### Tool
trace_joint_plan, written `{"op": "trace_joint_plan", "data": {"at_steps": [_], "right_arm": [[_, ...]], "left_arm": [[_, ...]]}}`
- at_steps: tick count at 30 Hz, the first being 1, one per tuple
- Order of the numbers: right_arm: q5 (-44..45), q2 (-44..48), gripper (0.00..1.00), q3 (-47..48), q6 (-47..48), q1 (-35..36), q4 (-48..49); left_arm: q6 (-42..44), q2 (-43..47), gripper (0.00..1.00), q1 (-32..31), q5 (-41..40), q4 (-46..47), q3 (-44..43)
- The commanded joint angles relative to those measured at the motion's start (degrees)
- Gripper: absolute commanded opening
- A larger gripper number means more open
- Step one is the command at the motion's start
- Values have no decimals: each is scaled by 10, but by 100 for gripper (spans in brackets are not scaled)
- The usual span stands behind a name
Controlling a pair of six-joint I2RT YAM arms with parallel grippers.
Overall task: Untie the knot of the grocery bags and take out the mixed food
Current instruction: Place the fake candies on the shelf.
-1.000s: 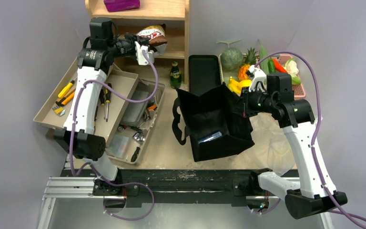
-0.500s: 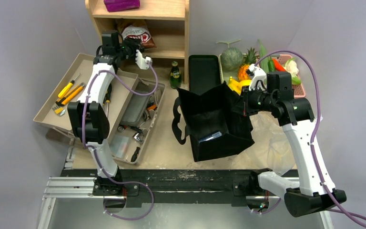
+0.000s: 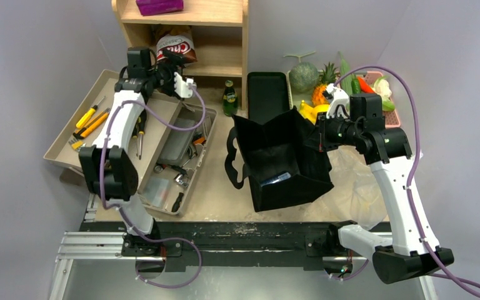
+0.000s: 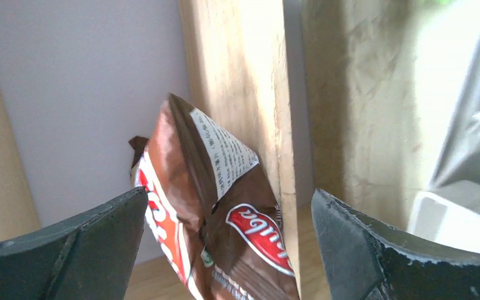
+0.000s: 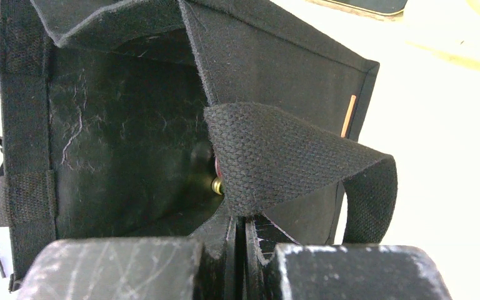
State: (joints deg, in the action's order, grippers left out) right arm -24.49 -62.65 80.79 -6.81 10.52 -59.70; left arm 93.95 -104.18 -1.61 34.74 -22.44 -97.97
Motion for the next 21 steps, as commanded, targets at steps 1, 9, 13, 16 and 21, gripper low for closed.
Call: {"op": "trace_joint_plan", "data": {"at_steps": [1, 9, 13, 16, 21], "right_arm": [[-9, 16, 0, 26, 2, -3, 55], [-35, 18, 0, 27, -6, -3, 119], [-52, 22, 0, 61, -22, -3, 168], [-57, 19, 0, 96, -28, -2, 176], [-54, 24, 0, 121, -45, -2, 198]], "left_arm": [[-27, 124, 100, -6, 105, -108, 21], [-185, 273, 94, -78, 191, -293, 28], [-382, 318, 90, -123, 200, -199, 19], [-557, 313, 87, -148, 214, -181, -50], [-610, 280, 77, -234, 194, -308, -140]]}}
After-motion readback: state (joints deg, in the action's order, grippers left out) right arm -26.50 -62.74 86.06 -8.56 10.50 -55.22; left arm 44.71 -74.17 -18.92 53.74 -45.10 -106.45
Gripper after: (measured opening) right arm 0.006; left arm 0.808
